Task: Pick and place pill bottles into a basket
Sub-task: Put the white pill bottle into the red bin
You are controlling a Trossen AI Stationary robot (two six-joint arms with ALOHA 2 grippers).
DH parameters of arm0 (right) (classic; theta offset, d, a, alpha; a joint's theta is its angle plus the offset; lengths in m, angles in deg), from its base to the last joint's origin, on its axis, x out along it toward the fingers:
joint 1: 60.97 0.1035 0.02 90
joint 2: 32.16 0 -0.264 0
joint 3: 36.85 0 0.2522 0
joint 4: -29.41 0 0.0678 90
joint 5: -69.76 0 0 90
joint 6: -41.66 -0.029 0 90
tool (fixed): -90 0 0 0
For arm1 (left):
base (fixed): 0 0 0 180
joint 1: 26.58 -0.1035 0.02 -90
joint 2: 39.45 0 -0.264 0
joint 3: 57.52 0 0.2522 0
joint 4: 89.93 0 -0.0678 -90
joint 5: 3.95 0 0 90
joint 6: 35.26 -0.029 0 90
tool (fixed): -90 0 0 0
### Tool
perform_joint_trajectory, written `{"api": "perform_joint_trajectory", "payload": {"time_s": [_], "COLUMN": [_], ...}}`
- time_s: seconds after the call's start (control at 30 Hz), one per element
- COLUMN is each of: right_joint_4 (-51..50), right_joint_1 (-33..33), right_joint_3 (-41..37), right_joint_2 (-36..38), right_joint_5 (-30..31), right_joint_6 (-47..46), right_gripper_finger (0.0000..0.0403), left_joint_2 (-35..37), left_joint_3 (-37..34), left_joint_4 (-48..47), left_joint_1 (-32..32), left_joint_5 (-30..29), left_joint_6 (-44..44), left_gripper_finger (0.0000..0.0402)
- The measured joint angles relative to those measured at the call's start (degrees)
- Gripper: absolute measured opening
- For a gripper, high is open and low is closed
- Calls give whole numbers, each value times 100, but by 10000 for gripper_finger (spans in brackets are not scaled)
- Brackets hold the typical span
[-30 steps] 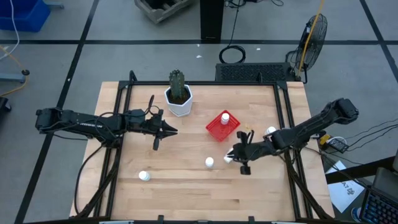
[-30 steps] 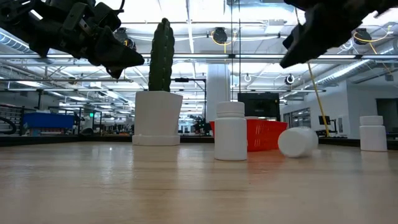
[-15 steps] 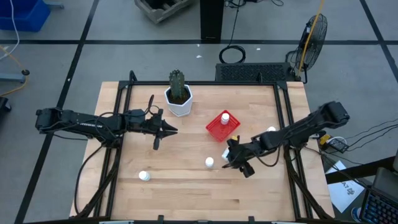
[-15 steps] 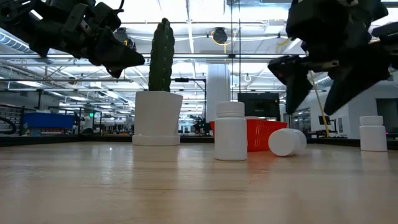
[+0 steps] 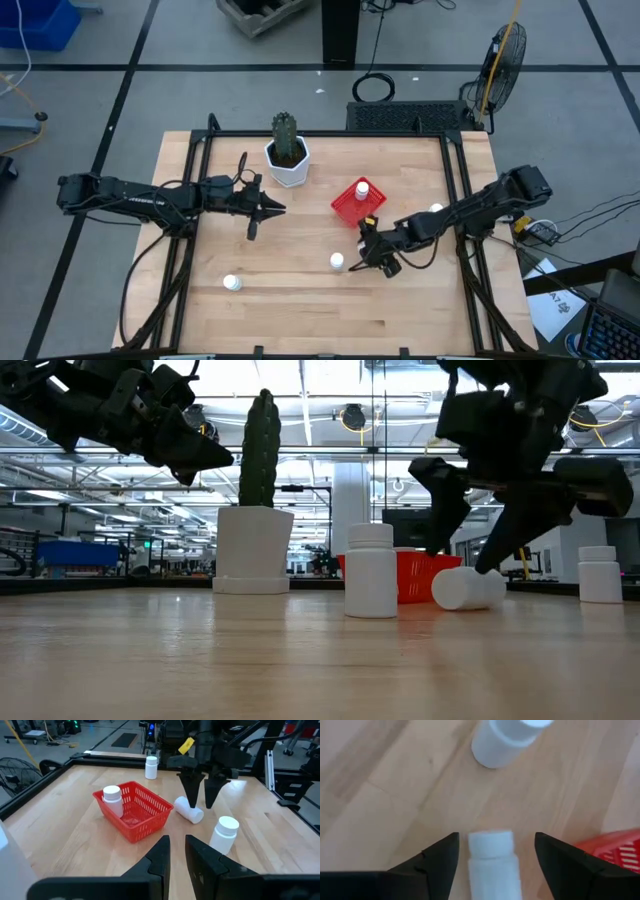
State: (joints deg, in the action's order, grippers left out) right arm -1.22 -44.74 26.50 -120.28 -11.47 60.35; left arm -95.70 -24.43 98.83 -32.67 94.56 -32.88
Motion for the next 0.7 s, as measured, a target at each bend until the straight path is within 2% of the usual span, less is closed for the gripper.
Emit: {"api": "perform_joint_trajectory", "payload": {"time_s": [0.3, 0.43, 0.7], "right_joint_4": [-47, 25, 198], "right_joint_1": [-108, -272, -267], "right_joint_3": [-2, -2, 0], "right_joint_2": [-81, -435, -598], "right_joint_5": [-180, -583, -604], "right_joint_6": [-393, -507, -528], "right_gripper_finger": [246, 246, 238], "left_joint_2": [2, 0, 2], "left_joint_3": [0, 1, 0], "left_joint_4": [24, 24, 15], "left_joint_1": [0, 0, 0], "left_joint_5": [4, 6, 22], "left_joint_6": [0, -11, -35], "left_gripper_finger": [62, 62, 62]}}
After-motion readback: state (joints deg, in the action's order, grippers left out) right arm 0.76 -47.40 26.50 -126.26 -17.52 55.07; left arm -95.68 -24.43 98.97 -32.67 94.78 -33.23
